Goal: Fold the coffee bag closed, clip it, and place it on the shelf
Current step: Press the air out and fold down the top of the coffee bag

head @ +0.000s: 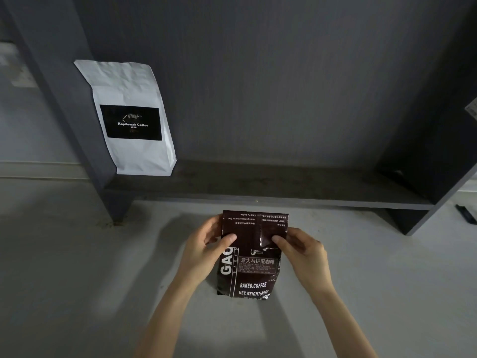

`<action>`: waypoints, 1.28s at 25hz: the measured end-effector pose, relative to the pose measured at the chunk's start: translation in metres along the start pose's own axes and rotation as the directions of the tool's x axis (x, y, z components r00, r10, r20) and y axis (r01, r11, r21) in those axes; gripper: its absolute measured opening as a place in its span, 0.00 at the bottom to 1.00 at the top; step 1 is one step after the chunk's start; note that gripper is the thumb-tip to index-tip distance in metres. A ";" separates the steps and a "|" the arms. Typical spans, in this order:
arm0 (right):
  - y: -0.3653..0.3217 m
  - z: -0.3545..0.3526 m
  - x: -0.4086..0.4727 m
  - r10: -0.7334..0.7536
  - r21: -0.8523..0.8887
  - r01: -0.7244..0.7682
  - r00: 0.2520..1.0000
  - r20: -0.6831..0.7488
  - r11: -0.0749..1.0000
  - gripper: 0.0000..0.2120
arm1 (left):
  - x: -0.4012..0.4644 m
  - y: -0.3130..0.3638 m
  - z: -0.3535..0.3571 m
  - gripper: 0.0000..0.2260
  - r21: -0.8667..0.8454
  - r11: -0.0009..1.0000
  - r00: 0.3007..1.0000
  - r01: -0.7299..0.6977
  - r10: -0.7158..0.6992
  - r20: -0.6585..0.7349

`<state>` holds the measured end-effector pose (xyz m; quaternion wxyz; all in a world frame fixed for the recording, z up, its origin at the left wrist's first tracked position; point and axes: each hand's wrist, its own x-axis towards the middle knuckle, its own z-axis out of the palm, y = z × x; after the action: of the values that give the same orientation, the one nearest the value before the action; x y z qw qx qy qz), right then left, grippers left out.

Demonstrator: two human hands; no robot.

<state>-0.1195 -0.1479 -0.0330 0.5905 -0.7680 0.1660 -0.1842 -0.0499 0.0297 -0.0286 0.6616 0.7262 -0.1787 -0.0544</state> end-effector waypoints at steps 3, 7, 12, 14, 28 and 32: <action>-0.001 0.000 -0.001 -0.001 -0.009 0.000 1.000 -0.016 1.000 0.05 | -0.002 -0.002 0.000 0.11 -0.028 1.000 0.999 0.008 -0.007 0.045; -0.001 0.001 -0.001 -0.012 -0.034 0.011 0.999 -0.033 0.999 0.04 | -0.002 -0.010 0.004 0.05 0.005 1.000 1.000 -0.005 0.005 -0.028; 0.003 0.001 0.000 -0.050 -0.076 0.046 0.998 -0.050 0.996 0.07 | -0.002 -0.015 0.010 0.04 0.039 0.999 0.993 -0.013 0.018 -0.121; 0.003 0.001 0.000 -0.050 -0.055 0.047 0.997 -0.056 0.997 0.08 | -0.002 -0.015 0.010 0.04 0.027 1.000 0.991 -0.015 0.019 -0.132; 0.019 -0.047 0.000 -0.024 -0.404 0.010 0.999 -0.029 0.915 0.15 | -0.001 -0.013 0.014 0.08 -0.021 0.999 0.989 0.025 -0.028 -0.144; 0.051 -0.063 -0.009 0.129 -0.623 -0.137 0.990 -0.057 0.770 0.19 | -0.003 -0.012 0.019 0.07 -0.072 0.997 0.985 0.037 -0.049 -0.166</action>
<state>-0.1596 -0.2096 -0.0684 0.3130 -0.9056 0.2748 -0.0807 -0.0565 0.0131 -0.0430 0.6977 0.7086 -0.1046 -0.0134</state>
